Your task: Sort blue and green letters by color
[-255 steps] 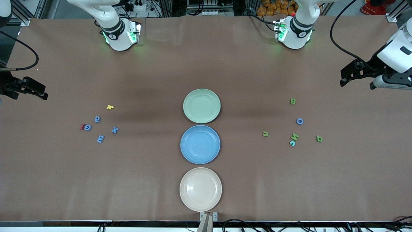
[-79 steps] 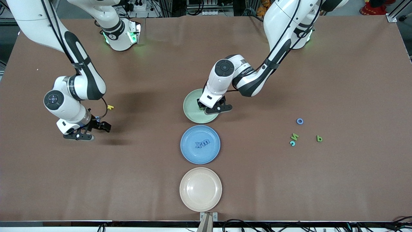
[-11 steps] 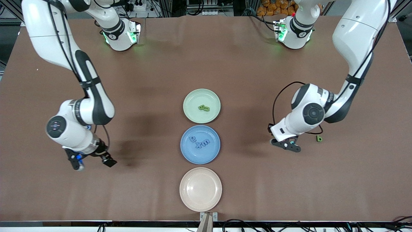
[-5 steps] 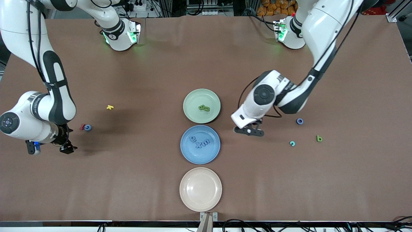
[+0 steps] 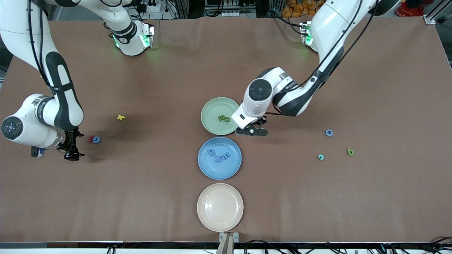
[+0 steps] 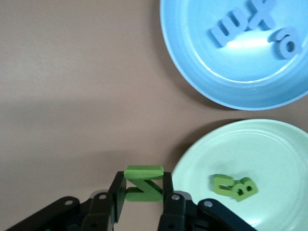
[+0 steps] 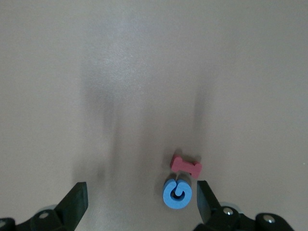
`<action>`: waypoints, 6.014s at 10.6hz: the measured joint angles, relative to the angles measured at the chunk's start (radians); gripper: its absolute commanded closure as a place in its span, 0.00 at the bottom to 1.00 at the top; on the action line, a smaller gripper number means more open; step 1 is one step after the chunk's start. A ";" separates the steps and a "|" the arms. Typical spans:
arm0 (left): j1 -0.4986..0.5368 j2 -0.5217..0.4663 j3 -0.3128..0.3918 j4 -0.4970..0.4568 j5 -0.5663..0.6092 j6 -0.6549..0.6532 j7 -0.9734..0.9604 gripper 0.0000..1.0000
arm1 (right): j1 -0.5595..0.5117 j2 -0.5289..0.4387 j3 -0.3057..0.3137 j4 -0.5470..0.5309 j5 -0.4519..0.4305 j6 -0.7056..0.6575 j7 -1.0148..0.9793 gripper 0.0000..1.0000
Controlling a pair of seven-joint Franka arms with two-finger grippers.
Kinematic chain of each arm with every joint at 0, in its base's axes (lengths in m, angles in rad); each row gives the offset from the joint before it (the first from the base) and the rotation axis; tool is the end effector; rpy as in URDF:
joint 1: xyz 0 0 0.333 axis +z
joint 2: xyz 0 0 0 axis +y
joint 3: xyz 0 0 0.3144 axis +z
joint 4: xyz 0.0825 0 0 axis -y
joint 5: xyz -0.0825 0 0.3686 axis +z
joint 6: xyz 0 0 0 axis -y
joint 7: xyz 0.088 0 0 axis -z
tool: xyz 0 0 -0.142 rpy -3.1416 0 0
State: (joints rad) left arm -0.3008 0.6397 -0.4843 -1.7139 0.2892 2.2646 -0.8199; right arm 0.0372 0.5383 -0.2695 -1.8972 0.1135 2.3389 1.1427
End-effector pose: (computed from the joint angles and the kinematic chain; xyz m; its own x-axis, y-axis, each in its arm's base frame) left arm 0.4925 -0.4355 0.2244 0.9964 -0.0718 -0.0441 -0.0699 -0.9966 0.0428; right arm 0.5959 -0.1328 0.1945 0.1456 -0.9890 0.0261 -0.9856 -0.1427 0.0909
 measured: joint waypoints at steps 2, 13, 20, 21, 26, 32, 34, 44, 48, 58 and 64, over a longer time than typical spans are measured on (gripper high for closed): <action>-0.101 0.014 0.066 0.024 0.000 0.000 -0.071 1.00 | 0.001 -0.009 0.001 -0.073 0.000 0.098 0.011 0.00; -0.291 0.090 0.151 0.129 0.001 -0.003 -0.281 0.00 | 0.011 -0.059 0.055 -0.259 0.011 0.291 0.109 0.00; -0.135 -0.034 0.172 0.155 0.023 -0.171 0.045 0.00 | 0.007 -0.059 0.054 -0.311 0.011 0.359 0.080 0.91; -0.109 -0.042 0.171 0.155 0.023 -0.172 0.095 0.00 | 0.006 -0.062 0.054 -0.313 0.011 0.365 0.062 1.00; 0.109 -0.051 0.119 0.097 0.023 -0.181 0.458 0.00 | 0.003 -0.077 0.056 -0.317 0.012 0.362 0.034 1.00; 0.388 -0.061 0.112 0.007 0.023 -0.181 0.714 0.00 | 0.008 -0.094 0.136 -0.196 0.012 0.176 -0.256 1.00; 0.465 -0.057 0.111 -0.010 -0.008 -0.173 0.713 0.00 | 0.016 -0.101 0.200 -0.112 0.011 0.107 -0.348 1.00; 0.637 0.021 0.124 -0.038 -0.078 -0.003 0.686 0.26 | 0.332 0.049 0.324 0.182 -0.161 0.127 -0.757 1.00; 0.639 0.030 0.133 -0.039 -0.078 0.003 0.686 0.27 | 0.451 0.158 0.323 0.271 -0.180 0.286 -0.770 1.00; 0.639 0.031 0.152 -0.043 -0.019 0.002 0.686 0.28 | 0.500 0.233 0.358 0.373 -0.184 0.293 -0.777 0.00; 0.641 0.052 0.157 -0.044 -0.019 0.001 0.686 0.59 | 0.331 0.223 0.350 0.326 -0.192 0.264 -0.785 0.00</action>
State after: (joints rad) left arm 0.3403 0.6916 -0.3272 -1.7584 0.2705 2.2660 -0.1335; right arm 0.3683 0.7617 0.0804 -1.5712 -0.0786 2.6033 0.3577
